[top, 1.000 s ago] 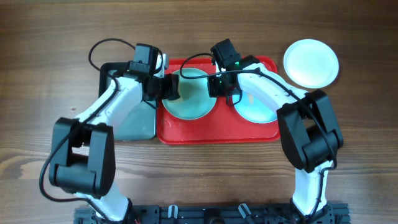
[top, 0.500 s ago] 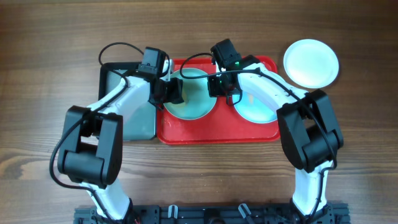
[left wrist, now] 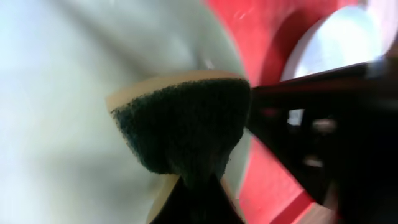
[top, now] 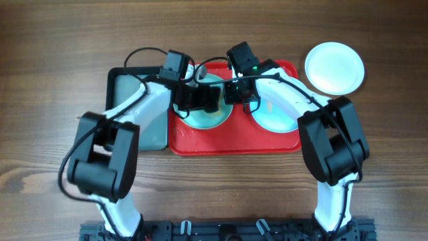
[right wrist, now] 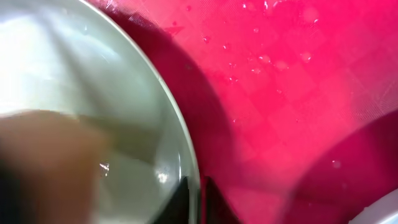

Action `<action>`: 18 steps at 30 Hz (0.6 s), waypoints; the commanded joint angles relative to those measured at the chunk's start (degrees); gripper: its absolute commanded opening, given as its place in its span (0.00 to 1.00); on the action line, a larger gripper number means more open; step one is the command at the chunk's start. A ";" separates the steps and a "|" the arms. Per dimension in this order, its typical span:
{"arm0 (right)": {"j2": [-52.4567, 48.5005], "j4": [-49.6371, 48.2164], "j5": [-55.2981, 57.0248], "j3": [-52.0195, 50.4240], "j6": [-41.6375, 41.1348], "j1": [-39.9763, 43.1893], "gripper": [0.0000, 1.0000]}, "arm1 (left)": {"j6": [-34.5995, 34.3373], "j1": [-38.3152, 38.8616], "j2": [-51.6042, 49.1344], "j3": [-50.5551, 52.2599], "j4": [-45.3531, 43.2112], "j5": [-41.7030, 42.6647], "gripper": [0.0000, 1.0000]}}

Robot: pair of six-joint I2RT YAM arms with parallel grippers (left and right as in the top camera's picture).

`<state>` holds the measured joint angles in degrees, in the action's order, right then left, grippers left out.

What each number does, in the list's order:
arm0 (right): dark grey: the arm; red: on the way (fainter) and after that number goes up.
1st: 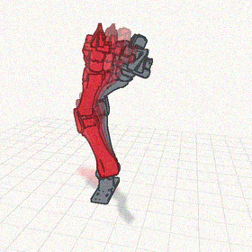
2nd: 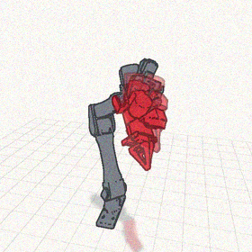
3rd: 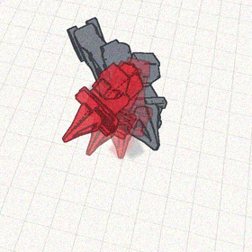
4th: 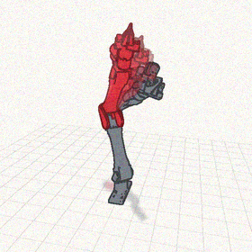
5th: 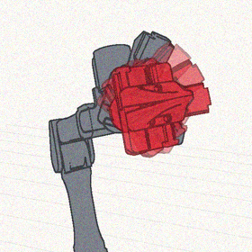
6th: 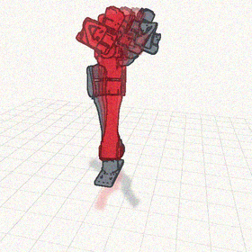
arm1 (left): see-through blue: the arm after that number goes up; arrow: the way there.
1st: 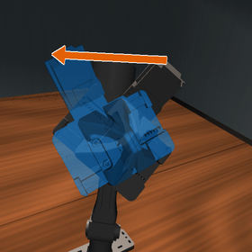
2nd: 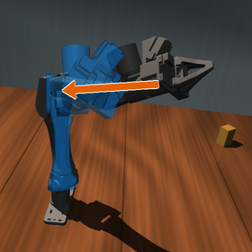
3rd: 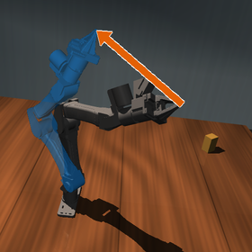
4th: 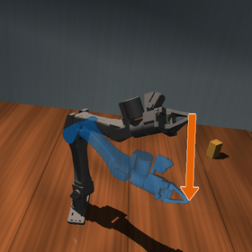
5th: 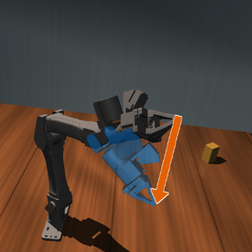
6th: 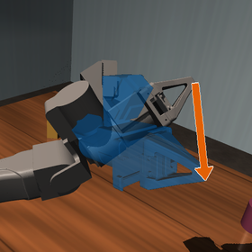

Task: Clean dirty plates on tray and stack at the side
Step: 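Bring the sponge back onto the teal plate and scrub again, then move the sponge back over the black water tray with left gripper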

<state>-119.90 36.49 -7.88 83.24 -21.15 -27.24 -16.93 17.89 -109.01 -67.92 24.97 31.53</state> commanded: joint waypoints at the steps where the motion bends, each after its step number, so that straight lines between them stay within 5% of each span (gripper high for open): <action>1: -0.66 -0.26 -0.44 -0.46 0.15 -0.28 0.27 | -0.26 -3.02 10.38 -3.08 3.45 -8.09 0.04; 3: -0.66 -0.26 -0.44 -0.46 0.15 -0.28 0.35 | -0.26 -5.90 14.99 -3.08 8.57 -16.57 0.04; 6: -0.66 -0.26 -0.44 -0.46 0.13 -0.28 0.36 | -0.26 -11.65 18.88 -3.08 15.26 -22.69 0.06; 14: -0.66 -0.24 -0.44 -0.46 0.13 -0.28 0.34 | 4.55 -30.91 20.09 -2.86 26.36 -22.80 0.04; 18: -0.66 -0.24 -0.44 -0.46 0.15 -0.28 0.10 | 6.45 -31.98 20.09 -1.31 26.53 -22.40 0.04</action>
<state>-119.90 36.36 -7.92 83.22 -21.10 -27.24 -14.02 -14.02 -89.82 -70.39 51.46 8.80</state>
